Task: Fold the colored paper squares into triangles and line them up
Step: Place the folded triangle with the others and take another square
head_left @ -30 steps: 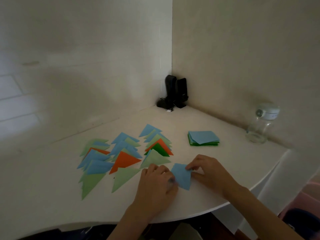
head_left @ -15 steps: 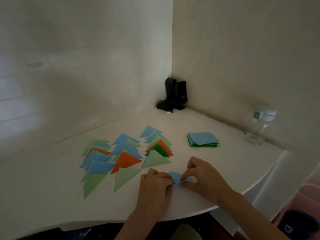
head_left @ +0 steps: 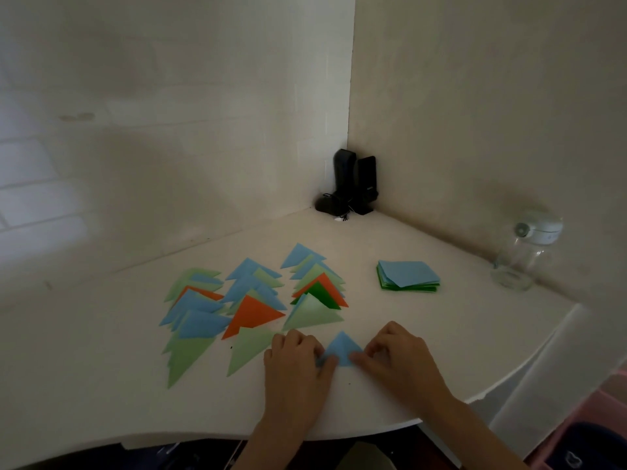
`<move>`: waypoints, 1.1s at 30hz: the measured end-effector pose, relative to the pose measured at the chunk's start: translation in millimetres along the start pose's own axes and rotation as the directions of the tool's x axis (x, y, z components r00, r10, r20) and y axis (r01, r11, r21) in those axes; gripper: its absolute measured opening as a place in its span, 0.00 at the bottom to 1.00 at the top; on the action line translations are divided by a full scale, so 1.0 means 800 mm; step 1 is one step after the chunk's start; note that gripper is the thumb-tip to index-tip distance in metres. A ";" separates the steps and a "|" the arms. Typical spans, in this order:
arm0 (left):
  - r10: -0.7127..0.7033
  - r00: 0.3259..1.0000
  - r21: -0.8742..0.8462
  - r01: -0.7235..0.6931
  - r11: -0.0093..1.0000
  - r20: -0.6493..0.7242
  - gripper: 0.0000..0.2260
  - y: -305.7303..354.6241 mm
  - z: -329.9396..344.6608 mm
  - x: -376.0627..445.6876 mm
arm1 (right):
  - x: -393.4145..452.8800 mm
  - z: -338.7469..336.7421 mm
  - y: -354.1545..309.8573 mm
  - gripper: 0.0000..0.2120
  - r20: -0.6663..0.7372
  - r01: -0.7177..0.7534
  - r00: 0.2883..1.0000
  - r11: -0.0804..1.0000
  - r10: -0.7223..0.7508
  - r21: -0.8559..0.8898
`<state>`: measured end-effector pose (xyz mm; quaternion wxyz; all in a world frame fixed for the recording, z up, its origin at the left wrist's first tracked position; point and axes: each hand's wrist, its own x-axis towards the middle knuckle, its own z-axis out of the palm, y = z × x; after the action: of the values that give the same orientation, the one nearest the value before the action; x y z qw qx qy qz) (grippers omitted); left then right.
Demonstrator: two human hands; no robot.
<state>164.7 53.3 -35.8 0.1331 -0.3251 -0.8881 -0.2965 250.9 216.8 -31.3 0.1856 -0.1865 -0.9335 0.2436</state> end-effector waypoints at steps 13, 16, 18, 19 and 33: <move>-0.060 0.997 -0.044 0.062 0.997 0.053 0.10 -0.003 0.003 0.008 | 0.012 -0.005 0.004 0.13 0.117 -0.088 0.989 0.996 0.085 0.025; -0.048 0.996 -0.101 0.056 0.993 0.075 0.10 -0.013 0.003 0.010 | 0.012 -0.012 0.007 0.12 0.156 -0.083 0.986 0.991 0.066 0.106; -0.042 0.995 -0.123 0.053 0.991 0.092 0.10 -0.018 0.003 0.011 | 0.011 -0.015 0.008 0.11 0.155 -0.064 0.987 0.989 0.042 0.136; -0.045 0.994 -0.137 0.059 0.989 0.102 0.09 -0.019 0.002 0.011 | 0.010 -0.016 0.009 0.10 0.156 -0.054 0.987 0.988 0.032 0.143; -0.054 0.992 0.003 0.055 0.999 0.115 0.11 0.045 -0.007 -0.003 | -0.002 -0.007 0.002 0.10 0.093 -0.074 0.993 0.994 0.066 0.077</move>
<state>190.3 71.0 -16.4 0.0734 -0.3173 -0.9028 -0.2810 255.6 219.6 -28.1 0.1418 -0.2003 -0.9232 0.2957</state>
